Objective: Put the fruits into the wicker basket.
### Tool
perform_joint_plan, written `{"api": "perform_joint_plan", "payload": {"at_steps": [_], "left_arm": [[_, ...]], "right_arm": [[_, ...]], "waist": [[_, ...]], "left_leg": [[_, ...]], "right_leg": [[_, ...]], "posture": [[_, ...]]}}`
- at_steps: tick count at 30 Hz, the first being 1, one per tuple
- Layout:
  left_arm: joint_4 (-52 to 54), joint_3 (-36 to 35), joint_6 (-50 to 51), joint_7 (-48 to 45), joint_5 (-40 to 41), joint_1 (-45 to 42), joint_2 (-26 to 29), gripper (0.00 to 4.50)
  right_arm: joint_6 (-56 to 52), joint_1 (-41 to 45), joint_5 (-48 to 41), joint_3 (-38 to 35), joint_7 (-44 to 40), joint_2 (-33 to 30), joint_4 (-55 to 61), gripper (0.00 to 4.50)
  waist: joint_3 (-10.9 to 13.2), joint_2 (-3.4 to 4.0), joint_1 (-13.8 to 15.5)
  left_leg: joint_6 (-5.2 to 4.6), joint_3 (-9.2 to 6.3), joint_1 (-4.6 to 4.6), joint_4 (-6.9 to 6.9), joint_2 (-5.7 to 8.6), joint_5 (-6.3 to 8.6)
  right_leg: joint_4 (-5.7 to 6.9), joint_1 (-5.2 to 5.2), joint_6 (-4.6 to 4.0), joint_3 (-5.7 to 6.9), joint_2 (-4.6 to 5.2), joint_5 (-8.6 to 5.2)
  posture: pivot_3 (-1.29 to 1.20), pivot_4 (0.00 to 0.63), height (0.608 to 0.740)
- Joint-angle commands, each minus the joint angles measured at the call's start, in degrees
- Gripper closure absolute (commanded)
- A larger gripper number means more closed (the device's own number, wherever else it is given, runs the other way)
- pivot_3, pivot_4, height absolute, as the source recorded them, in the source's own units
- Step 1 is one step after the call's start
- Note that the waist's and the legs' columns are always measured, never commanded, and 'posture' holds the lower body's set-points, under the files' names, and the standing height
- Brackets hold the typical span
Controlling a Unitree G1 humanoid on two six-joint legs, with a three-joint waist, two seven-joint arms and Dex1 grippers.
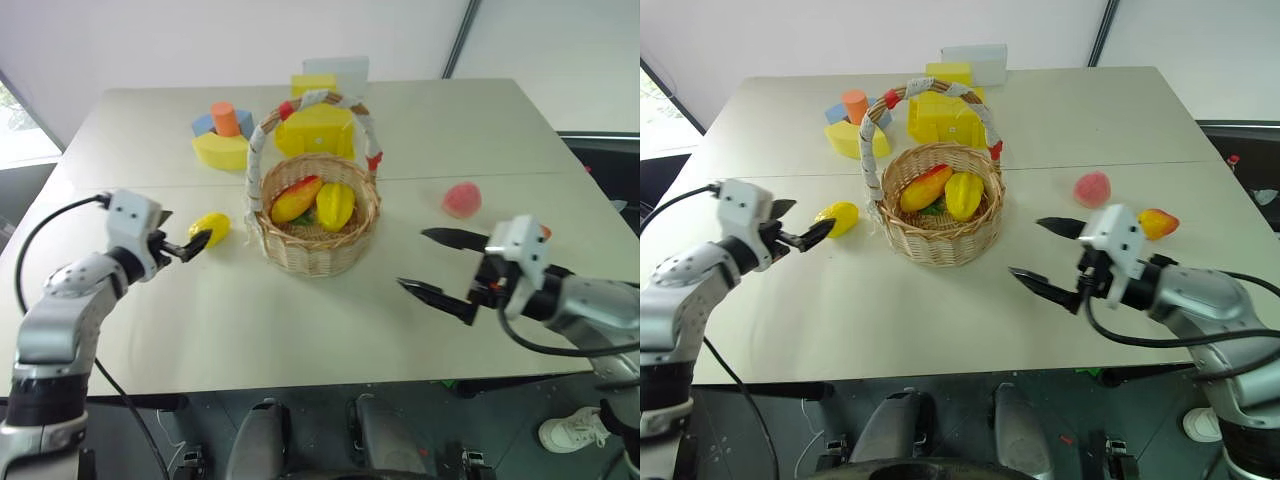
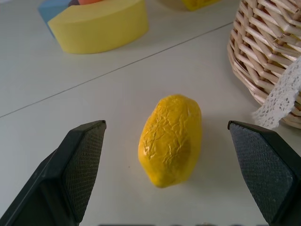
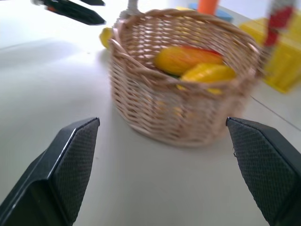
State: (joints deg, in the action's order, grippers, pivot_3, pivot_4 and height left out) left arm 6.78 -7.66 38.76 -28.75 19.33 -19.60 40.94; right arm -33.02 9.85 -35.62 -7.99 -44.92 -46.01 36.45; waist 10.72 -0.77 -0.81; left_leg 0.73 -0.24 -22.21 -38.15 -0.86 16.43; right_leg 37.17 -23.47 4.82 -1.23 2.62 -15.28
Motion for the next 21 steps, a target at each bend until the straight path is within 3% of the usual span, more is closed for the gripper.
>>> {"api": "perform_joint_plan", "payload": {"at_steps": [1, 11, 16, 17, 21], "left_arm": [[-4.0, 3.7, 3.6, -0.9, -2.2, -5.9, 0.6, 0.05], [-16.3, 12.0, 0.1, -5.1, -9.2, -13.0, -0.3, 0.05], [-17.3, 10.1, -2.8, -5.1, -9.4, -13.6, -1.8, 2.44], [-17.2, 10.1, -2.9, -5.1, -9.8, -13.5, -1.6, 2.71], [-14.7, 7.1, -2.8, -4.9, -9.5, -11.3, 0.5, 2.77]], "right_arm": [[-1.5, 5.7, -0.6, 3.8, 1.1, 0.8, 3.3, 0.00], [-0.7, 10.0, 1.0, 8.8, 1.5, 3.8, 3.1, 0.00], [-0.3, 9.7, 1.8, 9.2, 1.4, 4.2, 3.1, 0.00], [-0.2, 9.7, 1.9, 9.3, 1.4, 4.3, 3.0, 0.00], [0.2, 9.7, 2.6, 9.6, 1.3, 4.7, 2.8, 0.00]], "waist": [[0.0, -0.02, 0.1], [0.0, -0.04, 0.2], [0.0, -0.05, 0.1], [0.0, -0.05, 0.1], [0.0, -0.05, 0.0]], "left_leg": [[0.00, -0.01, 0.00, -0.01, 0.00, 0.00], [0.00, -0.02, -0.23, -0.01, 0.00, 0.00], [0.00, -0.02, -0.22, -0.04, -0.03, 0.00], [0.00, -0.03, -0.22, -0.04, -0.03, 0.00], [0.00, -0.03, -0.22, -0.04, -0.03, 0.00]], "right_leg": [[0.02, 0.00, 0.00, 0.01, 0.00, 0.00], [-0.01, -0.19, 0.00, 0.03, 0.05, 0.00], [0.03, -0.19, 0.00, 0.03, 0.06, 0.00], [0.03, -0.19, 0.00, 0.03, 0.06, 0.00], [0.03, -0.20, 0.00, 0.03, 0.05, 0.00]], "posture": [[0.00, 0.150, 0.740], [0.00, 0.150, 0.740], [0.00, 0.150, 0.740], [0.00, 0.150, 0.740], [0.00, 0.150, 0.740]]}}
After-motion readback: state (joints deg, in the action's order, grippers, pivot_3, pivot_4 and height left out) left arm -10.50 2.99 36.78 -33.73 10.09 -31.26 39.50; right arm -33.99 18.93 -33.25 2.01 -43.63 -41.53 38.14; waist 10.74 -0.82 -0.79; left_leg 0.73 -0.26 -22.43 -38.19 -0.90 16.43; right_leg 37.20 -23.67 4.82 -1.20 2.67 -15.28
